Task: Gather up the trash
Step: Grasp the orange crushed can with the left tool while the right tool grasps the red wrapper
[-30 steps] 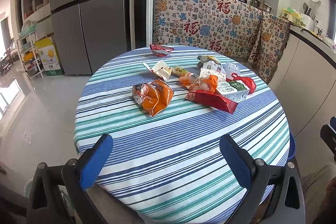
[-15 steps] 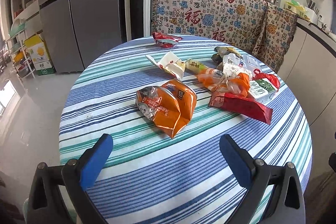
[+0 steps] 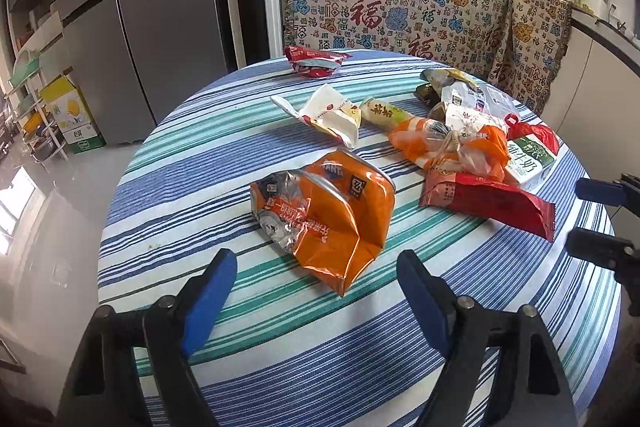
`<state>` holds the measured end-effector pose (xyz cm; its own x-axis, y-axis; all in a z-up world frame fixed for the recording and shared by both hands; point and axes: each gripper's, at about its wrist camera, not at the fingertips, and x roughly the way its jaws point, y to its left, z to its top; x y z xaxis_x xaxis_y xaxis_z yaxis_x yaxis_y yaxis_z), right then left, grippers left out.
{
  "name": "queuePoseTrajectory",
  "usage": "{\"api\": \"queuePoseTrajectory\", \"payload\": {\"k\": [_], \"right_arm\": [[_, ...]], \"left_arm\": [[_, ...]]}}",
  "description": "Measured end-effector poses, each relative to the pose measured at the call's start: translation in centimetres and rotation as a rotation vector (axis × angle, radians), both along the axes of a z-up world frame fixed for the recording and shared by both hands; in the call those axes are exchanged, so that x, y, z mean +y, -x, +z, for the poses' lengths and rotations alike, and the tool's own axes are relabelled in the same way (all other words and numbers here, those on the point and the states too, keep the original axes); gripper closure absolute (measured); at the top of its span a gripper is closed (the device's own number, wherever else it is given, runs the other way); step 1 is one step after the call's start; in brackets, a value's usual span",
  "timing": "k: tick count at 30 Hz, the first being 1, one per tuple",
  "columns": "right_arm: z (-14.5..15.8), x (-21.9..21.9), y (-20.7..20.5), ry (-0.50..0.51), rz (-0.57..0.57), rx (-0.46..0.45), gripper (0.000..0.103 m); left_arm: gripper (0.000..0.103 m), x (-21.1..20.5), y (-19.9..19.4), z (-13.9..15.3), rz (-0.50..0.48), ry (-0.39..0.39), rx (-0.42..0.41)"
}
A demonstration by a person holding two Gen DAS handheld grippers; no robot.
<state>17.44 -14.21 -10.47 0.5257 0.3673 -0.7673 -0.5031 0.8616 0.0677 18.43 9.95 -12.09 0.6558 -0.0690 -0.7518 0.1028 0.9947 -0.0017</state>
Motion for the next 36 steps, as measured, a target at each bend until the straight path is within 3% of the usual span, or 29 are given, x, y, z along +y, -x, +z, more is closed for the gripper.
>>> {"api": "queuePoseTrajectory", "payload": {"k": [3, 6, 8, 10, 12, 16, 22, 24, 25, 26, 27, 29, 30, 36], "right_arm": [[-1.6, 1.5, -1.8, 0.033, 0.040, 0.056, 0.026], [-2.7, 2.3, -2.4, 0.069, 0.060, 0.101, 0.042], [-3.1, 2.4, -2.2, 0.065, 0.065, 0.125, 0.074], [-3.1, 2.2, -1.7, 0.040, 0.055, 0.142, 0.074], [-2.7, 2.0, -0.9, 0.015, 0.053, 0.146, 0.075], [-1.9, 1.3, 1.3, -0.024, 0.036, 0.162, 0.075], [-1.5, -0.1, 4.9, -0.004, 0.025, 0.190, 0.074], [-1.5, -0.5, 5.7, -0.004, 0.017, 0.204, 0.074], [-1.5, -0.6, 5.9, 0.001, 0.013, 0.203, 0.073], [-1.4, -0.6, 6.1, 0.003, 0.012, 0.197, 0.070], [-1.3, -0.7, 6.2, 0.008, 0.008, 0.190, 0.070], [-1.1, -0.8, 6.1, 0.018, 0.003, 0.177, 0.056], [-0.9, -0.7, 6.1, 0.021, 0.000, 0.164, 0.054], [0.5, -0.1, 5.2, 0.010, 0.004, 0.114, 0.054]], "left_arm": [[0.033, -0.1, -0.4, -0.4, -0.018, 0.000, 0.018], [0.059, -0.4, -0.4, -1.0, -0.044, -0.014, 0.038], [0.084, -0.2, -0.5, -1.3, -0.050, 0.000, 0.056], [0.095, 0.1, -0.2, -1.5, -0.045, 0.003, 0.053], [0.097, 0.4, 0.1, -1.4, -0.044, 0.015, 0.047], [0.097, 0.7, 1.4, -1.1, -0.062, 0.031, 0.048], [0.094, 0.0, 4.7, -0.5, -0.150, 0.040, 0.089], [0.076, -0.2, 5.4, -0.5, -0.173, 0.050, 0.099], [0.055, -0.3, 5.7, -0.3, -0.177, 0.053, 0.093], [0.041, -0.2, 6.1, 0.0, -0.180, 0.057, 0.076], [0.040, -0.3, 6.2, 0.3, -0.182, 0.060, 0.060], [0.040, -0.2, 6.3, 1.1, -0.184, 0.078, 0.040], [0.040, -0.1, 6.1, 1.5, -0.182, 0.091, 0.032], [0.040, -1.1, 2.8, 2.1, -0.163, 0.089, 0.031]]}}
